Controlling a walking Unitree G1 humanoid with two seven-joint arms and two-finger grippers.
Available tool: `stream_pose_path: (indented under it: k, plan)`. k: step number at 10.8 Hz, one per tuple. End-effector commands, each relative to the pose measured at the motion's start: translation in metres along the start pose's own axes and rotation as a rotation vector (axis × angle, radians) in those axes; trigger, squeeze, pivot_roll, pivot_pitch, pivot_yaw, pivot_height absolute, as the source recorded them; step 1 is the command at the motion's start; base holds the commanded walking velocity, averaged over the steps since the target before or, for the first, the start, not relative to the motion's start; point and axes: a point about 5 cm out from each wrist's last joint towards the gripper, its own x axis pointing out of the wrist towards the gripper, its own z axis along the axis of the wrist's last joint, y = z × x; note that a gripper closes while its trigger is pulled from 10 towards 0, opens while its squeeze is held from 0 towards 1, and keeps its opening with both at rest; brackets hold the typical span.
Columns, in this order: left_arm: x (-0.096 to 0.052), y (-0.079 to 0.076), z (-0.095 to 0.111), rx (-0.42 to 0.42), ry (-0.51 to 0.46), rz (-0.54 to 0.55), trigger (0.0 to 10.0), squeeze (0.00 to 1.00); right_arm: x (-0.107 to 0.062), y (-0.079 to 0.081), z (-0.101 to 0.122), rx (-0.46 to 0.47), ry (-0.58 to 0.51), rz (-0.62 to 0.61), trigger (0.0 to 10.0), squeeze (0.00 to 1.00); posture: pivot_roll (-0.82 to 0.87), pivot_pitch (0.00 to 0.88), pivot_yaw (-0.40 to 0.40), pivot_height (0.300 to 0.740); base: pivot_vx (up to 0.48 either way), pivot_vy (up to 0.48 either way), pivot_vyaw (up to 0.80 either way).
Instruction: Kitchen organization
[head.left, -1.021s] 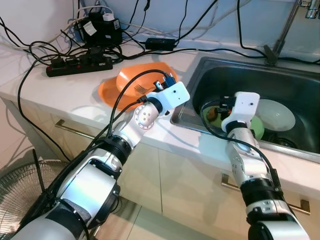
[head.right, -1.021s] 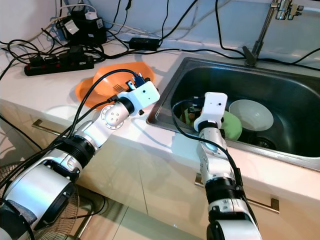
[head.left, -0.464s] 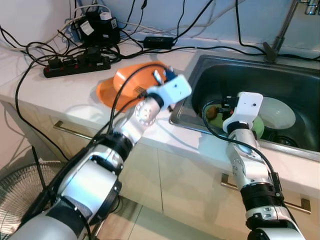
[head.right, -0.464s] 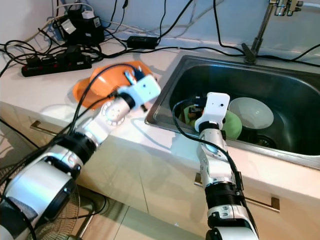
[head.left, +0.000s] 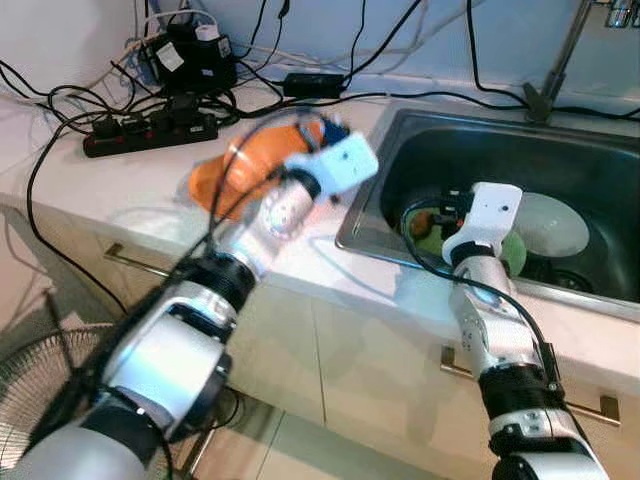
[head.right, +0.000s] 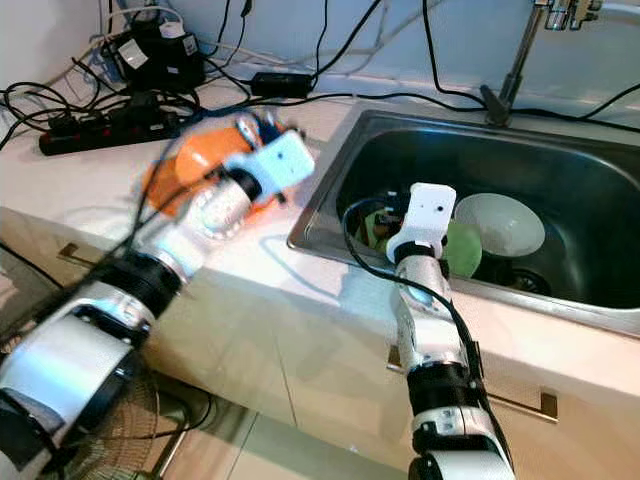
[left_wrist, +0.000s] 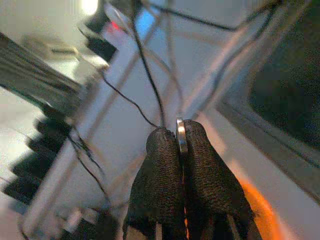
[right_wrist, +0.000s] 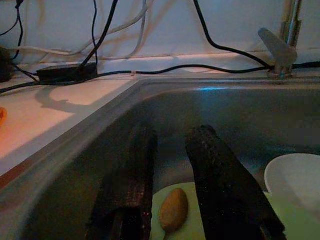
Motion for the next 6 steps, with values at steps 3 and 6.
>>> stream_pose_path:
  k: [3, 6]
  plan:
    - [0.003, 0.026, 0.031, 0.013, -0.175, 0.093, 0.0, 0.0, 0.004, 0.006, -0.002, 0.003, 0.023, 0.021, 10.0, 0.0, 0.12, 0.017, 0.089, 0.74, 0.0, 0.0, 0.0]
    - [-0.009, 0.027, 0.053, -0.257, -0.334, 0.093, 10.0, 0.0, 0.01, 0.009, 0.004, 0.021, -0.007, 0.052, 10.0, 1.0, 0.14, 0.0, 0.093, 0.74, 0.0, 0.0, 0.0]
